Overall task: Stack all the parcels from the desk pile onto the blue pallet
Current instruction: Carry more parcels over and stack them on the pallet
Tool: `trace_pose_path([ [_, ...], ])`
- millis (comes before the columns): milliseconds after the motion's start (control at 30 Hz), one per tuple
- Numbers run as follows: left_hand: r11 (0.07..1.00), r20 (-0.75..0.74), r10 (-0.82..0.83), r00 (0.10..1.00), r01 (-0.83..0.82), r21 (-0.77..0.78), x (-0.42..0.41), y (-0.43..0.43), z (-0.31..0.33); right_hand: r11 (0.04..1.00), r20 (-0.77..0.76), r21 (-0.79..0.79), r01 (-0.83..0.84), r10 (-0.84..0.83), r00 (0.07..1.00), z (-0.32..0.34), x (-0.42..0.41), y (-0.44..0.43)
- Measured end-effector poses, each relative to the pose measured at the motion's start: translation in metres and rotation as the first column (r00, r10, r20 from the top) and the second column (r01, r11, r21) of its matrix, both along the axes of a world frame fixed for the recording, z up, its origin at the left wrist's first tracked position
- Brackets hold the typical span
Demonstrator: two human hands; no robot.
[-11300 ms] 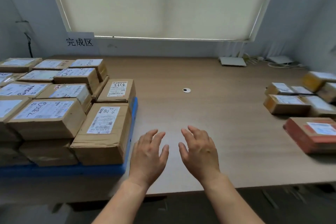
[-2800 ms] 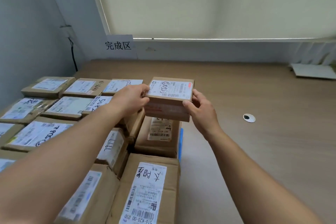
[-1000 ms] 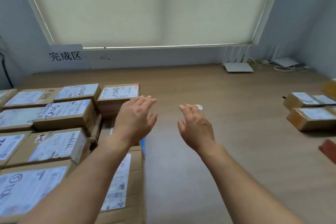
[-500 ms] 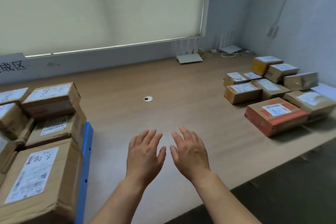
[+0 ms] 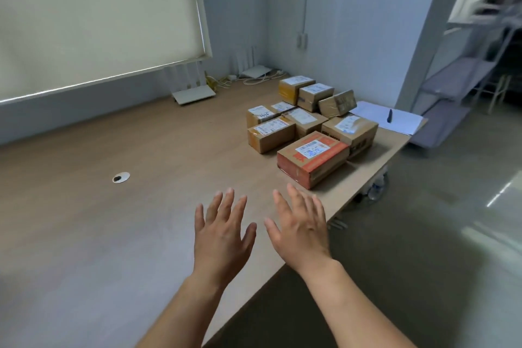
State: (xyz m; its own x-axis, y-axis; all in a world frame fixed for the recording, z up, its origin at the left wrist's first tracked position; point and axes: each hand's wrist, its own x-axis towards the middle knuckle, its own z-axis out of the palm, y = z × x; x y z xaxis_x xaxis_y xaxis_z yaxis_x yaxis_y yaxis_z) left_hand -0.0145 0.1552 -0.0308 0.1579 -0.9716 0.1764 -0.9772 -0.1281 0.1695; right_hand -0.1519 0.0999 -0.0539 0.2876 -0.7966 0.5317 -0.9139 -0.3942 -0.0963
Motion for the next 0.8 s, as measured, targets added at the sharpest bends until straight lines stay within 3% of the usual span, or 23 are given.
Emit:
trace_pose_path([
  [400, 0.992, -0.089, -0.122, 0.989, 0.121, -0.018, -0.073, -0.16, -0.019, 0.988, -0.062, 0.048, 0.149, -0.146, 0.987, -0.005, -0.083, -0.134],
  [800, 0.995, -0.163, -0.096, 0.982, 0.097, 0.002, -0.1, -0.364, -0.007, 0.977, -0.134, 0.12, 0.175, -0.159, 0.978, 0.02, -0.121, -0.338],
])
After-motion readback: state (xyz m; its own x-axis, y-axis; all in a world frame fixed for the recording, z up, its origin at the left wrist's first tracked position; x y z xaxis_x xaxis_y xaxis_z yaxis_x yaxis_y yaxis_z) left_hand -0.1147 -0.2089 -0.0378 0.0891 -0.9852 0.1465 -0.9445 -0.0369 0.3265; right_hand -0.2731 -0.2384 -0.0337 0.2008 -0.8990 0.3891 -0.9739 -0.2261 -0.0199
